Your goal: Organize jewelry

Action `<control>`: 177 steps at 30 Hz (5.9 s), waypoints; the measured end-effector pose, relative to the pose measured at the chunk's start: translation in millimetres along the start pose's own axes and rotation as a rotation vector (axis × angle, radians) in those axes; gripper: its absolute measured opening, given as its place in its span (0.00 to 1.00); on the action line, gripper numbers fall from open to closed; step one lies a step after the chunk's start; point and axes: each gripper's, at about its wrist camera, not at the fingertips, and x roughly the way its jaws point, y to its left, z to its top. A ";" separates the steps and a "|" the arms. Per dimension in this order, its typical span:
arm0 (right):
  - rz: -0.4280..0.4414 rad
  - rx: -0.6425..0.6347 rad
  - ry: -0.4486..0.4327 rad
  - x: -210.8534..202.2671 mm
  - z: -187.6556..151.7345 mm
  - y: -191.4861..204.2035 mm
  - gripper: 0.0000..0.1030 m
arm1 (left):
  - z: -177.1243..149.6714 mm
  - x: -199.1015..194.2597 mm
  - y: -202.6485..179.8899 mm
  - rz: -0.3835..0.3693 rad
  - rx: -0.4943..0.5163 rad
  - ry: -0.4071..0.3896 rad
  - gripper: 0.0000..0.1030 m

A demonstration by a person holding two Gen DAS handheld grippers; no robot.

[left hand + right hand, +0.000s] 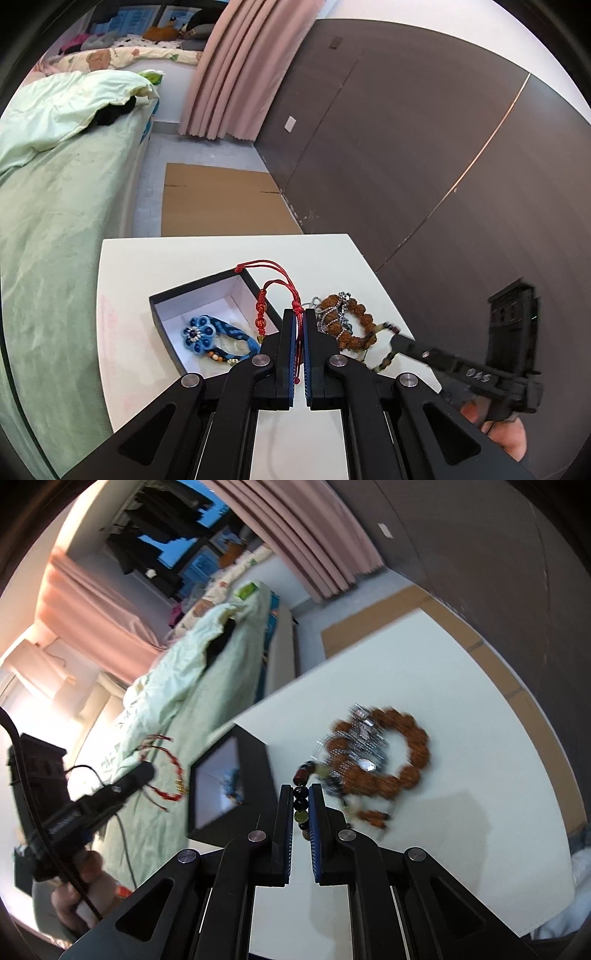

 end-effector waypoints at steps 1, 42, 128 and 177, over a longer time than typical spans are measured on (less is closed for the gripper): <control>0.007 -0.011 -0.010 -1.9 2.4 6.8 0.09 | 0.5 0.2 1.5 -0.003 -0.002 -0.001 0.03; 0.051 -0.077 0.049 45.9 8.8 81.8 0.50 | 8.8 -44.7 80.8 0.094 -0.208 -0.084 0.92; -0.020 0.327 -0.003 7.8 18.1 -116.5 0.58 | 37.3 128.2 -105.1 0.154 0.280 0.195 0.15; -0.291 0.016 0.120 61.6 23.6 -54.4 0.29 | 135.1 -105.8 -161.9 0.192 0.396 -0.307 0.14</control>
